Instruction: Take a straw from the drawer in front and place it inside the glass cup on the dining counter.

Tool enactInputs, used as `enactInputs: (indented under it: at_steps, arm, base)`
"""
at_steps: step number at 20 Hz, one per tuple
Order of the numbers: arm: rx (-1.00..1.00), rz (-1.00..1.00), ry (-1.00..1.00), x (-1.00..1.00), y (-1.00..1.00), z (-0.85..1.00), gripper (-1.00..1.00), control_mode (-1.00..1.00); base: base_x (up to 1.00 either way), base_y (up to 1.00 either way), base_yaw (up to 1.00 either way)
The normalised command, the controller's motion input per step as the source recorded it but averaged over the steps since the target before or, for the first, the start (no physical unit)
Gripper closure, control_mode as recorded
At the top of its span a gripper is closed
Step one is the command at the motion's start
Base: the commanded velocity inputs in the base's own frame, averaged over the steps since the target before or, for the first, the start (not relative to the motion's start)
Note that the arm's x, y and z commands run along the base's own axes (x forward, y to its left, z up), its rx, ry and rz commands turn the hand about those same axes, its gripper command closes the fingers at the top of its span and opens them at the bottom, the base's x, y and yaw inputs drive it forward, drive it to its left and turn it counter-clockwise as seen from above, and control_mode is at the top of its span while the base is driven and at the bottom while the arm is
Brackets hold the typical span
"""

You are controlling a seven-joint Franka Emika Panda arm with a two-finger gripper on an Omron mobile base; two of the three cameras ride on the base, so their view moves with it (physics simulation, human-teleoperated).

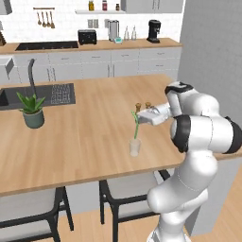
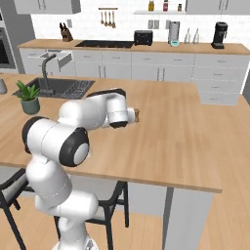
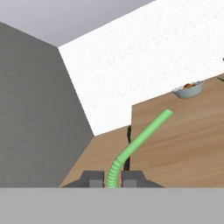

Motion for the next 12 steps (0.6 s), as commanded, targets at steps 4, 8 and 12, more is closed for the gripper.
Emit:
enactInputs:
  at_steps: [4, 8, 12]
  arm:
    - [0.0, 0.0, -0.02, -0.13, 0.0, 0.0, 1.0, -1.0]
    - [0.0, 0.0, 0.0, 0.05, 0.0, -0.01, 1.0, -1.0]
    - [0.0, 0.0, 0.02, 0.21, 0.0, -0.11, 1.0, -1.0]
  base:
    - [0.0, 0.0, 0.0]
    - [0.0, 0.0, 0.0]
    - [0.0, 0.0, 0.0]
